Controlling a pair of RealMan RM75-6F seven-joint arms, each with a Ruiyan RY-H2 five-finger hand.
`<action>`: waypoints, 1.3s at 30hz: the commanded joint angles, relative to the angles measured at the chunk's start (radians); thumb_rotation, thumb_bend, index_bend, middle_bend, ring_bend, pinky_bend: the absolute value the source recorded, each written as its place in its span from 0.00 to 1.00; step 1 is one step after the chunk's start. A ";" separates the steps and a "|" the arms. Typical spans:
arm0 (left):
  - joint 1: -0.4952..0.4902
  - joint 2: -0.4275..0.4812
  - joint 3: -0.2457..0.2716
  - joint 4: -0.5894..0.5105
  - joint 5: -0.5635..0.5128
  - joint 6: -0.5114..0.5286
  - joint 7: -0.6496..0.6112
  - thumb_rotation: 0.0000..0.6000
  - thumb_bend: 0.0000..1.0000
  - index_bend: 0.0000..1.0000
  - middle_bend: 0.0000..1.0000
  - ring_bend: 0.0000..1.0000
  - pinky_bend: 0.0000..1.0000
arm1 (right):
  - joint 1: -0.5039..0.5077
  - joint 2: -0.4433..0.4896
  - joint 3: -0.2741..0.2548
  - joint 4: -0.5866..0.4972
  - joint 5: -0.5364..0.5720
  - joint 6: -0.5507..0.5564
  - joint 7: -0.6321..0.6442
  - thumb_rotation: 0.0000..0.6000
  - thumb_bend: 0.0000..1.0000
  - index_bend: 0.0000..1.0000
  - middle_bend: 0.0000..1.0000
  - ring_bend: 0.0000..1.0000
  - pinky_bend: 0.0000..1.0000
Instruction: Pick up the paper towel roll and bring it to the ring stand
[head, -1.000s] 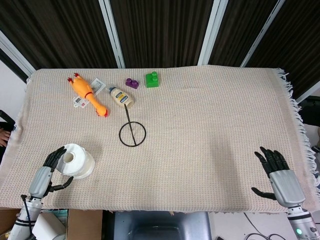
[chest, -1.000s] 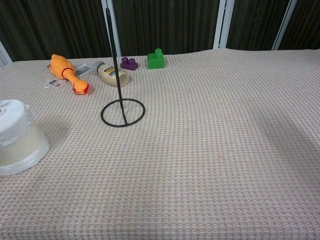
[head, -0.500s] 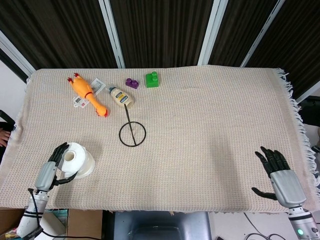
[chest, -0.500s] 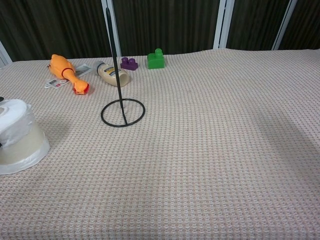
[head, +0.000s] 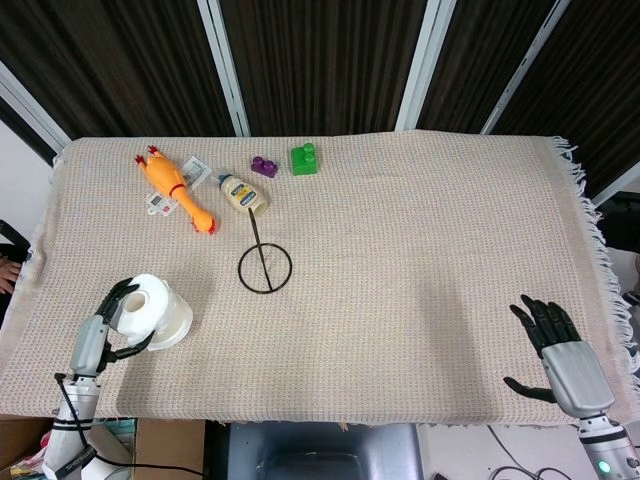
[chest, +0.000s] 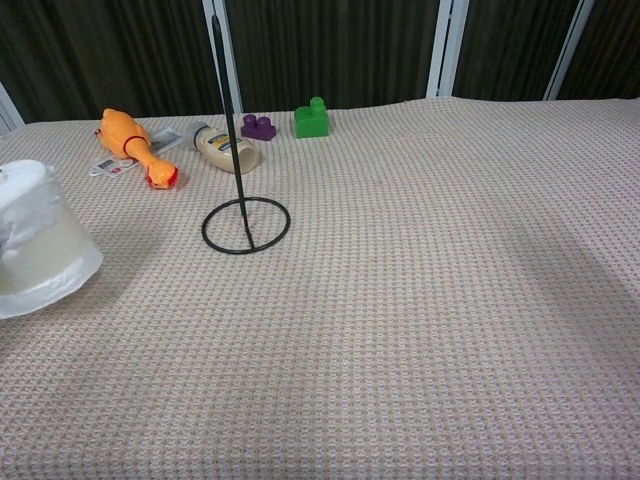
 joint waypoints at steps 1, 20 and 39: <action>0.011 0.013 -0.040 -0.045 0.018 0.091 -0.022 1.00 0.70 0.71 0.85 0.80 1.00 | 0.000 0.002 -0.003 0.000 -0.004 -0.001 0.002 1.00 0.14 0.00 0.00 0.00 0.00; -0.227 0.322 -0.370 -0.822 -0.102 0.001 0.349 1.00 0.70 0.72 0.85 0.80 1.00 | 0.007 0.010 -0.018 -0.005 -0.023 -0.020 0.011 1.00 0.14 0.00 0.00 0.00 0.00; -0.424 0.149 -0.389 -0.654 -0.293 -0.145 0.526 1.00 0.71 0.71 0.85 0.80 1.00 | 0.023 0.033 -0.006 -0.005 0.026 -0.060 0.056 1.00 0.14 0.00 0.00 0.00 0.00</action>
